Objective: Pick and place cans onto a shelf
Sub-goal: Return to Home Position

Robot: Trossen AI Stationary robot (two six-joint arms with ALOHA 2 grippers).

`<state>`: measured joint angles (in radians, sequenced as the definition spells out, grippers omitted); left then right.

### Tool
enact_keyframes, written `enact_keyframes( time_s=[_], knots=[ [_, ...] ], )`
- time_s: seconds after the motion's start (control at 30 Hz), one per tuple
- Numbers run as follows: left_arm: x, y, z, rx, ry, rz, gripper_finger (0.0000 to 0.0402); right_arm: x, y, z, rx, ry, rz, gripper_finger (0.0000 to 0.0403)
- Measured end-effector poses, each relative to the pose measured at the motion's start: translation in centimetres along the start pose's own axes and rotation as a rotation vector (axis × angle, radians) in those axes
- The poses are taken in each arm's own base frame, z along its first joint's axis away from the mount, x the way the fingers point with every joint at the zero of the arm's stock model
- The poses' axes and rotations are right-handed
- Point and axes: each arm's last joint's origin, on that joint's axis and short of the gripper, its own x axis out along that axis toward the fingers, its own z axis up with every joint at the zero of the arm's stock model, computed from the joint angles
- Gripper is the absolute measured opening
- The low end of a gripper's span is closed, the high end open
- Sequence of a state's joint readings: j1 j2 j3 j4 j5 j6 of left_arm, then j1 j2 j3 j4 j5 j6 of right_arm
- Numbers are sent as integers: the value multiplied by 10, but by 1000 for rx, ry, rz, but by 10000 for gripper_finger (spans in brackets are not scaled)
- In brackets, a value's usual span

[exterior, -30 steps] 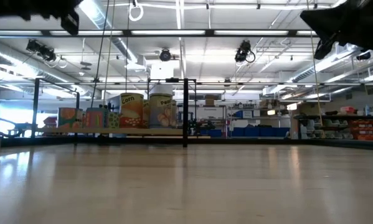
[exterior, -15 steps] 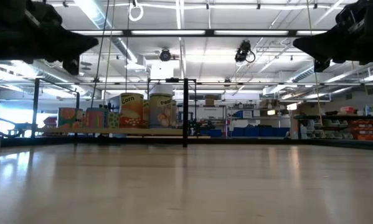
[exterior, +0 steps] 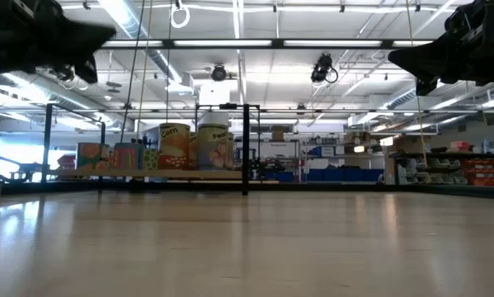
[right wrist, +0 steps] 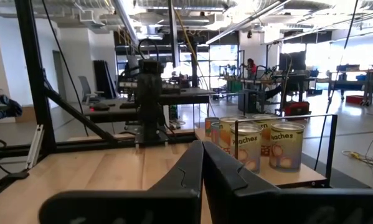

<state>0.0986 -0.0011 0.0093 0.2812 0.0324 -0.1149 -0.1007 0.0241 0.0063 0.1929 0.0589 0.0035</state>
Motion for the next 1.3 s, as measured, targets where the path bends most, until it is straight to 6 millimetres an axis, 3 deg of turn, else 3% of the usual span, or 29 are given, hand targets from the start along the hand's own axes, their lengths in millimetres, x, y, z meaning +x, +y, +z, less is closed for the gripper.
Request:
enact_keyframes(
  time_s=[0.17,0.37,0.53,1.3],
  knots=[
    [2,4,-15,-31,150,87,5,0,0,0,0,2,1,16],
    [3,5,-20,126,205,87,5,1,0,1,1,-8,7,16],
    [3,5,-20,237,204,82,5,1,0,1,1,-6,6,16],
    [1,-4,-12,188,115,-28,5,1,0,1,2,-14,9,16]
  ],
)
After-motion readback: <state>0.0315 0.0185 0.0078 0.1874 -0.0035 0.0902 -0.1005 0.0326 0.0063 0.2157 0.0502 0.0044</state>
